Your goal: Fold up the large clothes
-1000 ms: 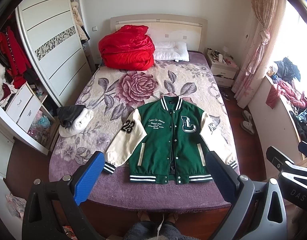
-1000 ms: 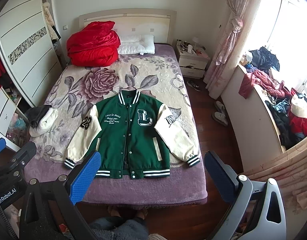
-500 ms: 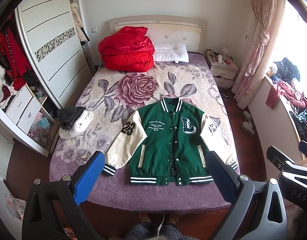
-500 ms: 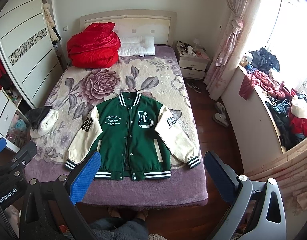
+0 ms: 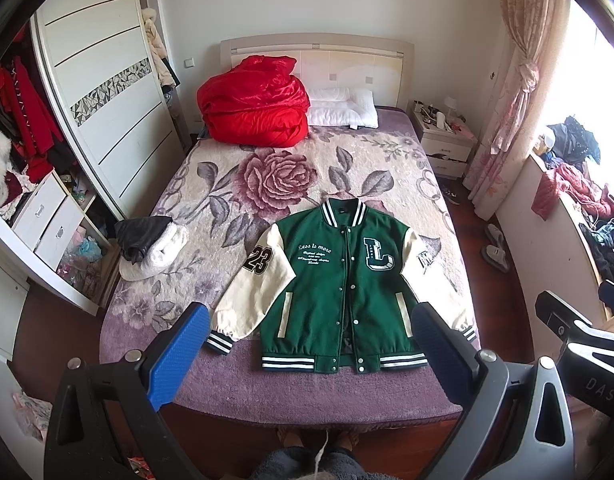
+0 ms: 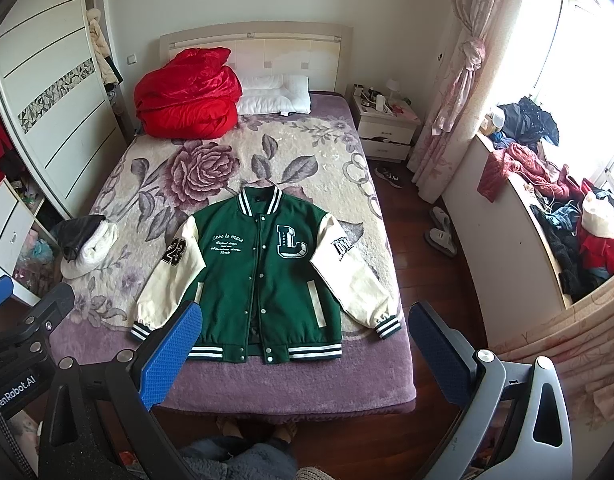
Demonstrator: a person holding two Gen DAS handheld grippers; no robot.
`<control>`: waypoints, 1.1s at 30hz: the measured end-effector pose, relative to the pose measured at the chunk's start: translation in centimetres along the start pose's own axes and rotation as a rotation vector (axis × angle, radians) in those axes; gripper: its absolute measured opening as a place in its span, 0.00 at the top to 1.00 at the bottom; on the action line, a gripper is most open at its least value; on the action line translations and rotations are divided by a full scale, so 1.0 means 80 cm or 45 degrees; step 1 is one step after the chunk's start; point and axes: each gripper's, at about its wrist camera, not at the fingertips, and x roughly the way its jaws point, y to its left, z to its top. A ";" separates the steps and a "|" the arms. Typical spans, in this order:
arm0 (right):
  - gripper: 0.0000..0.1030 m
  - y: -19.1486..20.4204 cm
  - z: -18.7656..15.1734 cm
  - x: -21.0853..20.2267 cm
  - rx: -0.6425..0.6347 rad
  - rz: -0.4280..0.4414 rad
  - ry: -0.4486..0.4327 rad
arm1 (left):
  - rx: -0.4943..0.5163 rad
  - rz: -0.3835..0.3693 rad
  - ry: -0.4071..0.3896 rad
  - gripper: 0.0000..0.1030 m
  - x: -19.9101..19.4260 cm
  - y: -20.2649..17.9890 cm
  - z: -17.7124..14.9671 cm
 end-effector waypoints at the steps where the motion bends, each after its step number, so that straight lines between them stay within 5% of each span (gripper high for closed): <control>1: 0.00 0.000 0.001 0.000 0.001 0.001 0.000 | -0.001 -0.001 -0.002 0.00 0.000 -0.001 0.002; 33: 0.00 0.008 0.026 -0.017 0.009 0.005 -0.001 | -0.006 -0.015 -0.043 0.00 0.000 0.027 0.008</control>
